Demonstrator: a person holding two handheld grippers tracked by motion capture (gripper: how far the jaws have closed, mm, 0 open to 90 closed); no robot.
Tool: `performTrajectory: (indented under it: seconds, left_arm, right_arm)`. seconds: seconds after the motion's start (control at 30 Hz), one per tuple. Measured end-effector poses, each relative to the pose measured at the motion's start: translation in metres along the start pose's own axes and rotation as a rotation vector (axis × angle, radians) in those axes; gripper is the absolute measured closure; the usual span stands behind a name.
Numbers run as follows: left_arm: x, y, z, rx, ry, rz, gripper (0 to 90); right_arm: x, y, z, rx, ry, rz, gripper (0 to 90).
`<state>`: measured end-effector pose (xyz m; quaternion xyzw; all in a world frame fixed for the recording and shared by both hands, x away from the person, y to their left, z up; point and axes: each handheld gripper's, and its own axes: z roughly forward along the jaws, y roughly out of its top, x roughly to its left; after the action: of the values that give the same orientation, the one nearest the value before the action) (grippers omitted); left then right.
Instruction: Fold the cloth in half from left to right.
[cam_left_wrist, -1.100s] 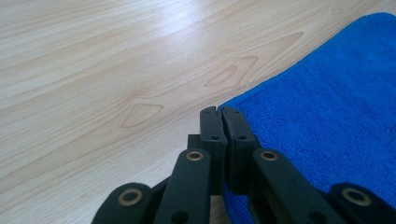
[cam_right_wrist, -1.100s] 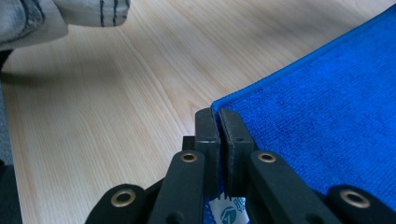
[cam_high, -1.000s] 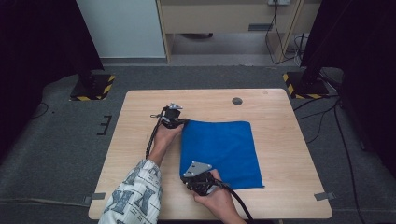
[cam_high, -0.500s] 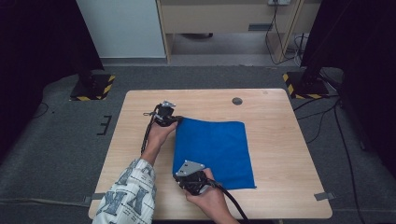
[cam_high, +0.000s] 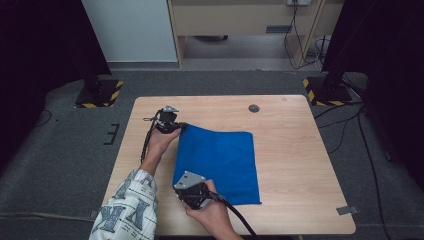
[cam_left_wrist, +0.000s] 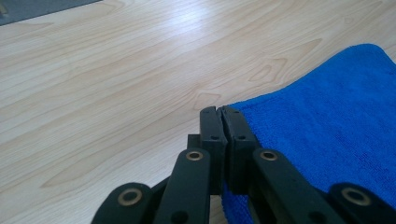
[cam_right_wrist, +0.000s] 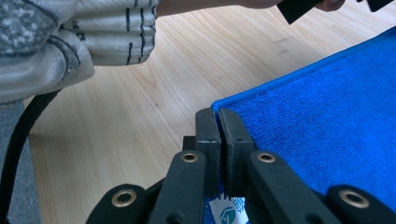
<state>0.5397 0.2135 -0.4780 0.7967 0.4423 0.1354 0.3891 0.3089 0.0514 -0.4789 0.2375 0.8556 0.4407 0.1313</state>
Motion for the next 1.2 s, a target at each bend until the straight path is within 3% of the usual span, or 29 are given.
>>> performTrajectory:
  seconds: [0.57,0.83,1.2]
  left_arm:
    - [0.03,-0.013,-0.029,0.0,0.014,-0.045,88.0]
    - [0.011,-0.003,-0.014,-0.008,-0.006,-0.041,88.0]
    - [-0.033,0.009,0.029,0.001,-0.048,-0.021,88.0]
  right_arm:
    - [0.022,0.027,0.02,-0.042,0.034,0.005,87.5]
    - [0.008,0.012,0.003,-0.041,0.018,0.031,87.5]
    - [-0.016,-0.022,-0.029,-0.02,-0.043,0.09,87.5]
